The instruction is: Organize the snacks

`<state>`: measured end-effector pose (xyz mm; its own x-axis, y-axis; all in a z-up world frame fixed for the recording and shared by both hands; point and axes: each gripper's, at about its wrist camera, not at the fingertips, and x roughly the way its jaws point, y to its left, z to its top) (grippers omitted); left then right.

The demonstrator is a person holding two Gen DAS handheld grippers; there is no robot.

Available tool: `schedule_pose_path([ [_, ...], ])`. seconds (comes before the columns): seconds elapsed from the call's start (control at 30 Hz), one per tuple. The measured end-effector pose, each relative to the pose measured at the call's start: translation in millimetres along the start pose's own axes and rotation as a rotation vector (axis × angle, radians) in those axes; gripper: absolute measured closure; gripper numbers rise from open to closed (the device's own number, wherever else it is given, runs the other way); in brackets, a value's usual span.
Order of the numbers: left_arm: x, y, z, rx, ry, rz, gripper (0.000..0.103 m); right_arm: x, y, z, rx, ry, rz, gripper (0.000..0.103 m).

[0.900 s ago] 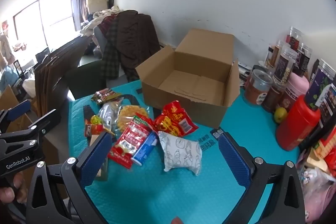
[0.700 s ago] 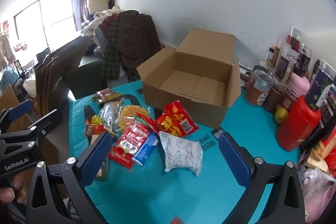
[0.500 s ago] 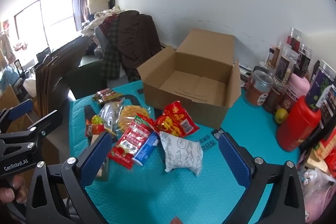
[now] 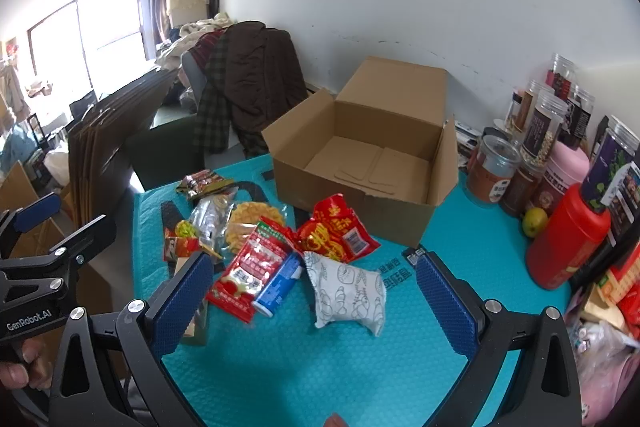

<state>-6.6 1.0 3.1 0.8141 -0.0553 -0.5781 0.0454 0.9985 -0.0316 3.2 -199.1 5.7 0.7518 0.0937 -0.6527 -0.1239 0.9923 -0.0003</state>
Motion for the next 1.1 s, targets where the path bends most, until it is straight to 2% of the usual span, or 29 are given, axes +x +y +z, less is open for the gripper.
schedule_pose_path([
  [1.1,-0.9,0.0,-2.3,0.000,0.005,-0.002,0.000,0.3,-0.2,0.5,-0.009,-0.002,0.008,0.000],
])
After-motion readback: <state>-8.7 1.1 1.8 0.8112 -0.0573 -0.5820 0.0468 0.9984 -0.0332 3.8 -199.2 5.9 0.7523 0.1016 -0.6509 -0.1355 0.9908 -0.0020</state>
